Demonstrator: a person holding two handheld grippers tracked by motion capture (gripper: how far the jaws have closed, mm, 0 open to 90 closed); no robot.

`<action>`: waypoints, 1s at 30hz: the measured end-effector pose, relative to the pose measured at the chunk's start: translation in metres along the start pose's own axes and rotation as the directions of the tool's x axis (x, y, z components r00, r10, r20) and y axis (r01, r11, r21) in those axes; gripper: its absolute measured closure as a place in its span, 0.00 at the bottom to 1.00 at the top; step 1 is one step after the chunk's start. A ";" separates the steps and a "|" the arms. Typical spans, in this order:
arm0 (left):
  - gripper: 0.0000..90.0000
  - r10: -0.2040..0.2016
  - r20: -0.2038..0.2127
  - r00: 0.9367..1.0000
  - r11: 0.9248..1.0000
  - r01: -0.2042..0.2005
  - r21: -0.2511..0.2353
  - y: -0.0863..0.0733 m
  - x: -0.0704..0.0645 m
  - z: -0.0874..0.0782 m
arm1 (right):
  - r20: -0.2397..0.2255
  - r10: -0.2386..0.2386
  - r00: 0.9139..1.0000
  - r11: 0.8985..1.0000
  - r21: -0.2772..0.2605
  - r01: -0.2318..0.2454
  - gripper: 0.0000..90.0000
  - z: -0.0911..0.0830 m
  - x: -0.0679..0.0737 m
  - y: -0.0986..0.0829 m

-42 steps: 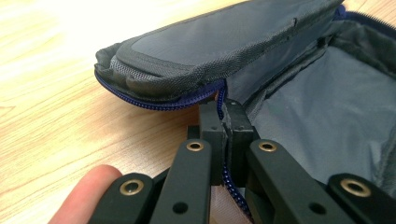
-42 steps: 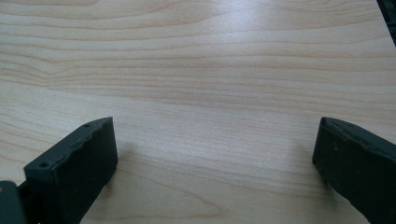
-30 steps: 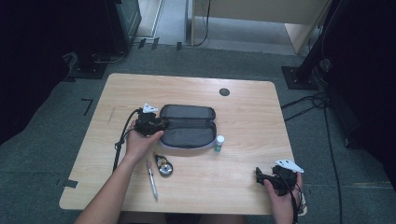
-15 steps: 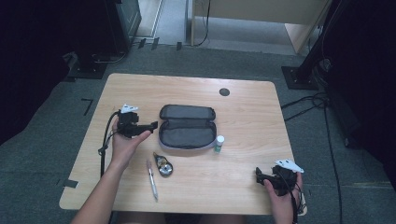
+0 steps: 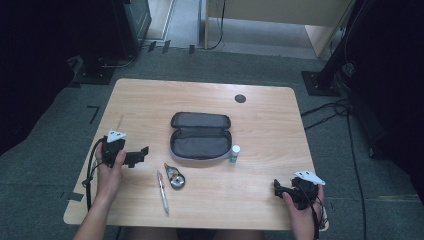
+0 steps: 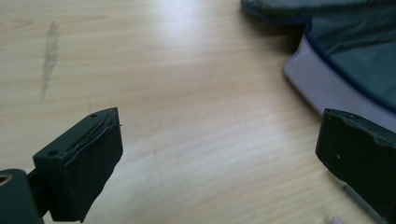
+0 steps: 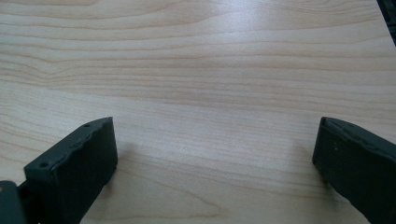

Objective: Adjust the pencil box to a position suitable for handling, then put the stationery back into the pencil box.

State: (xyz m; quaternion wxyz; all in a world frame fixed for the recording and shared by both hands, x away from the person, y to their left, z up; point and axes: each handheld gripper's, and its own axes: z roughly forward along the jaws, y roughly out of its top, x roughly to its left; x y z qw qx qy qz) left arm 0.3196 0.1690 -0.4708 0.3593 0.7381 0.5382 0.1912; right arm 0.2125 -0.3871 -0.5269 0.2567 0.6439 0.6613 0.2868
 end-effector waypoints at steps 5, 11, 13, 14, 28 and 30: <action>0.01 -0.034 -0.013 0.999 0.999 0.034 0.007 -0.021 0.011 -0.009 | -0.018 -0.025 1.000 1.000 -0.010 0.025 0.06 -0.002 -0.004 0.000; 0.01 -0.071 -0.023 0.997 0.997 0.072 0.040 -0.041 0.024 -0.013 | 0.016 -0.013 1.000 0.998 -0.060 0.014 0.19 -0.012 -0.002 0.001; 0.01 -0.067 -0.025 0.997 0.996 0.068 0.054 -0.046 0.025 -0.012 | -0.015 -0.010 1.000 0.997 -0.072 0.009 0.19 -0.015 0.000 0.004; 0.01 -0.065 -0.034 0.997 0.996 0.067 0.058 -0.049 0.024 -0.012 | -0.029 -0.003 1.000 0.997 -0.078 0.001 0.20 -0.017 0.001 0.005; 0.01 0.009 -0.096 0.995 0.995 0.001 0.104 -0.068 0.019 -0.013 | -0.244 -0.037 0.969 0.989 -0.149 0.000 0.48 -0.046 0.036 0.037; 0.01 0.024 -0.110 0.994 0.995 -0.013 0.099 -0.069 0.017 -0.012 | -0.248 -0.052 0.967 0.988 -0.157 0.013 0.48 -0.049 0.041 0.043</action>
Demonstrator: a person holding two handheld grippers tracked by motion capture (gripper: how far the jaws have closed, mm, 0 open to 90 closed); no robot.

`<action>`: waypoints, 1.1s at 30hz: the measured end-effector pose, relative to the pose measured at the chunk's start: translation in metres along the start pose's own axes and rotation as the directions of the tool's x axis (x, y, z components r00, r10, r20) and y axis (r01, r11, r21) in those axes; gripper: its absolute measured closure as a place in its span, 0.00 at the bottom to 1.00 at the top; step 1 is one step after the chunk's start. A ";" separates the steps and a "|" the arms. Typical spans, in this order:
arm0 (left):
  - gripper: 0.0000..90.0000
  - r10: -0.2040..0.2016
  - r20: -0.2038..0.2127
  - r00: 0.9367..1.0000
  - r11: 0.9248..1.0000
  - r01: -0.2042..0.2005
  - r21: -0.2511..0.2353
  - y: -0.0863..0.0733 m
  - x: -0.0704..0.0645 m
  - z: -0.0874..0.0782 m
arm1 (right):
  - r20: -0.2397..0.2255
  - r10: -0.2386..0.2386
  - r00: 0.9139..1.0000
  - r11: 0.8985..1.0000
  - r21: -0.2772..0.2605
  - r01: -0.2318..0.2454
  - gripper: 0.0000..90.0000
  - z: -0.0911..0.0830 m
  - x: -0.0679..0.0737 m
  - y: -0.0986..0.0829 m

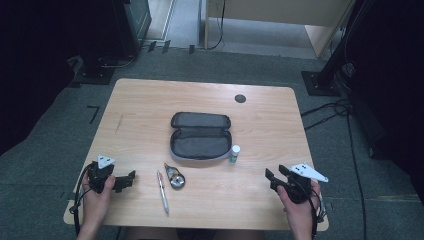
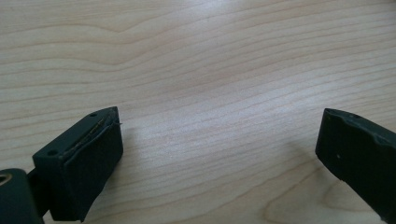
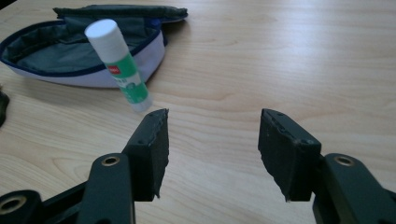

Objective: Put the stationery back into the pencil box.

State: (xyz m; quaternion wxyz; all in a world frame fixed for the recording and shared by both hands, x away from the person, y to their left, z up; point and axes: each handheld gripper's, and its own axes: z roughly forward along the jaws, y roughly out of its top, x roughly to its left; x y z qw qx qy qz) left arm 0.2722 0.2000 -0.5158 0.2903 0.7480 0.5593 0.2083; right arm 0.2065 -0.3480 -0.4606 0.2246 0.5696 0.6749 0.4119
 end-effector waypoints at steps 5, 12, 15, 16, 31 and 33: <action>0.01 0.012 -0.020 1.000 1.000 -0.013 -0.024 -0.003 -0.002 0.002 | -0.014 -0.039 0.999 0.999 -0.009 0.039 0.54 0.008 0.019 0.013; 0.01 0.004 -0.026 1.000 1.000 -0.005 -0.026 -0.003 -0.003 0.002 | -0.039 -0.104 0.994 0.994 -0.020 0.104 0.65 0.026 0.045 0.024; 0.01 0.003 -0.025 1.000 1.000 -0.004 -0.026 -0.003 -0.003 0.002 | -0.093 -0.087 0.992 0.996 -0.030 0.085 0.65 0.032 0.049 0.029; 0.01 0.003 -0.025 1.000 1.000 -0.004 -0.026 -0.003 -0.003 0.002 | -0.094 -0.092 0.991 0.995 -0.032 0.090 0.64 0.034 0.052 0.031; 0.01 0.002 -0.025 1.000 1.000 -0.003 -0.027 -0.003 -0.003 0.002 | -0.072 -0.128 0.989 0.992 -0.013 0.127 0.51 0.070 0.076 0.041; 0.01 0.005 -0.024 1.000 1.000 -0.006 -0.026 -0.003 -0.003 0.002 | -0.069 -0.139 0.988 0.990 -0.011 0.138 0.51 0.073 0.080 0.043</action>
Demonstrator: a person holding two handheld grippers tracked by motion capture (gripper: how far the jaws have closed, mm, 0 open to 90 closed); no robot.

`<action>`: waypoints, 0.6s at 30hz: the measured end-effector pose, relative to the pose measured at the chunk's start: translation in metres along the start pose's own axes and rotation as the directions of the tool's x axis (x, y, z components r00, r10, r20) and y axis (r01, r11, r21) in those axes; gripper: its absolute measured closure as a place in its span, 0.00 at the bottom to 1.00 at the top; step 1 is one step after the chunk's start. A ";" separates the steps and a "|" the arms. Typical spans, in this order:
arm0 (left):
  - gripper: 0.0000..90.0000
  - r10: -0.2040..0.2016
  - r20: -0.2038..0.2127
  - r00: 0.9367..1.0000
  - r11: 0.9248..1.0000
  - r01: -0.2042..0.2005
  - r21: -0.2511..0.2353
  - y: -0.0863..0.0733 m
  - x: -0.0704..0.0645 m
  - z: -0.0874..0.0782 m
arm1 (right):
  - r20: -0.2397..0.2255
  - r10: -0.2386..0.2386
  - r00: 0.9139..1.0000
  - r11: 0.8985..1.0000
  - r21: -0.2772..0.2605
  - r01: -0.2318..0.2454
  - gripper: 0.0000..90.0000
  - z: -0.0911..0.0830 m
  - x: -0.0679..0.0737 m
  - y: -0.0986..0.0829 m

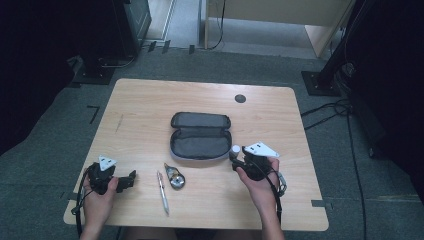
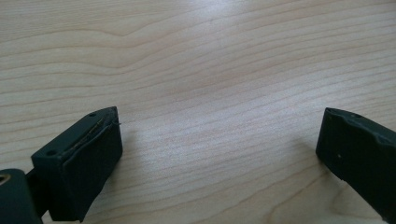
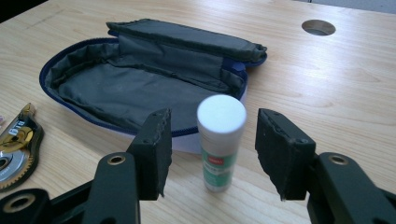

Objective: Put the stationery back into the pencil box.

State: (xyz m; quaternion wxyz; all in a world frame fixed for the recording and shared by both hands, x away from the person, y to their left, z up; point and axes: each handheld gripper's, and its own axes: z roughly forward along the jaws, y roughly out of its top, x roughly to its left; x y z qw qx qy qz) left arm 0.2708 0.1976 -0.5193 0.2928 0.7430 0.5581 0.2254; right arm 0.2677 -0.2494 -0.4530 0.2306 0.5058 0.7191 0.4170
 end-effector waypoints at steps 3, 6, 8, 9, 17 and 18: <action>0.01 0.000 0.000 1.000 1.000 0.000 0.000 0.000 0.000 0.000 | 0.027 -0.001 1.000 1.000 0.020 0.001 0.51 0.007 0.002 0.001; 0.01 0.000 0.000 1.000 1.000 0.000 0.000 0.000 0.000 0.000 | 0.036 0.008 0.999 1.000 0.029 -0.009 0.51 0.013 0.003 -0.001; 0.01 0.000 0.000 1.000 1.000 0.000 0.000 0.000 0.000 0.000 | 0.046 0.002 0.999 1.000 0.030 -0.003 0.53 0.016 0.005 -0.001; 0.01 0.000 0.000 1.000 1.000 0.000 0.000 0.000 0.000 0.000 | 0.055 0.001 0.999 1.000 0.028 -0.003 0.55 0.017 0.005 -0.001; 0.01 0.000 0.000 1.000 1.000 0.000 0.000 0.000 0.000 0.000 | 0.073 -0.014 0.997 0.999 0.032 0.011 0.73 0.017 0.006 -0.001; 0.01 0.001 0.001 1.000 1.000 -0.001 0.000 0.000 0.000 0.000 | 0.073 -0.019 0.997 0.999 0.034 0.016 0.73 0.016 0.005 -0.001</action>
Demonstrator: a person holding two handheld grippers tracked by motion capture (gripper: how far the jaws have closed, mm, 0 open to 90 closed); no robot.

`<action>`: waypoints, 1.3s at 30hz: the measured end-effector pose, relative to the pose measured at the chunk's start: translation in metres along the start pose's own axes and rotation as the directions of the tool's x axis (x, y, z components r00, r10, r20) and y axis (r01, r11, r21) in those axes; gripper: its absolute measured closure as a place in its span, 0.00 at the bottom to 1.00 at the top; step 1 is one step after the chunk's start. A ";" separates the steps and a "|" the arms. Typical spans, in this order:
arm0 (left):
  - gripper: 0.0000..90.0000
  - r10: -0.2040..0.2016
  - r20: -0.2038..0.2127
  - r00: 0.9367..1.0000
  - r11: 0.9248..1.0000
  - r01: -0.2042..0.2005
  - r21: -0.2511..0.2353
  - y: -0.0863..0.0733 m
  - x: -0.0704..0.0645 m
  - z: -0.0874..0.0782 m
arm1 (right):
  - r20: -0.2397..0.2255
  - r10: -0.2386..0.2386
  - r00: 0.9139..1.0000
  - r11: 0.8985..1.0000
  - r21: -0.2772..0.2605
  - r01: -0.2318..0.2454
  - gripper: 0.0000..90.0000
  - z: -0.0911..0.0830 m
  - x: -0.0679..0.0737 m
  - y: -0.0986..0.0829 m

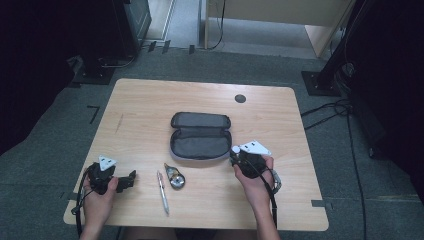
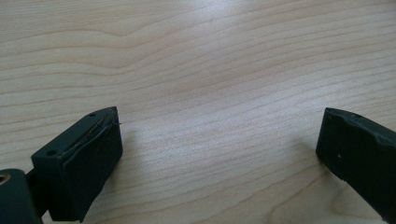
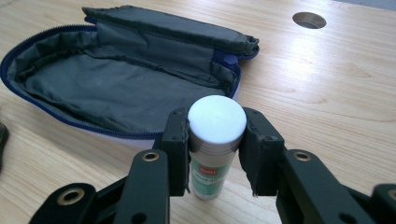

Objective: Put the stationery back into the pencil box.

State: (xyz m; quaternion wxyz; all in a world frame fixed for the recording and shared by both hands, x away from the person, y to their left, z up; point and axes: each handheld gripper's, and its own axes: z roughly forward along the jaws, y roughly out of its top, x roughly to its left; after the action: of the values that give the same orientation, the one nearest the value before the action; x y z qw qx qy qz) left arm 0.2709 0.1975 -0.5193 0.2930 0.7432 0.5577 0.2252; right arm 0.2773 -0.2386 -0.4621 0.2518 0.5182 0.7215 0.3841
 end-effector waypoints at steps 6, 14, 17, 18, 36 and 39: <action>0.01 0.000 0.000 1.000 1.000 0.000 0.001 0.000 0.000 0.000 | -0.007 -0.001 1.000 1.000 -0.023 0.000 0.73 -0.009 -0.001 0.001; 0.01 0.001 0.000 1.000 1.000 -0.001 0.001 0.000 0.000 0.000 | -0.047 0.013 0.999 0.999 -0.031 -0.014 0.73 -0.021 0.002 0.011; 0.01 0.002 0.000 1.000 1.000 -0.002 0.001 0.000 0.000 0.000 | -0.067 0.013 0.998 0.999 -0.039 -0.016 0.73 -0.025 0.004 0.018; 0.01 0.000 0.000 1.000 1.000 0.000 0.000 0.000 0.000 0.000 | -0.071 0.011 0.997 0.999 -0.044 -0.014 0.73 -0.026 0.005 0.020; 0.01 0.001 0.000 1.000 1.000 -0.001 0.001 0.000 0.000 0.000 | -0.123 -0.032 0.992 0.996 -0.091 0.021 0.73 -0.012 0.029 0.061; 0.01 0.000 0.000 1.000 1.000 0.000 0.000 0.000 0.000 0.000 | -0.119 -0.039 0.992 0.995 -0.091 0.028 0.73 -0.005 0.032 0.064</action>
State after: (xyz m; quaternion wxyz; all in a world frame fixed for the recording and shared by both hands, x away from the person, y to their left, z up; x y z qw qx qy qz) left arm 0.2709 0.1975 -0.5192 0.2927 0.7433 0.5577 0.2253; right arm 0.2986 -0.1987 -0.4057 0.2368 0.4702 0.7261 0.4422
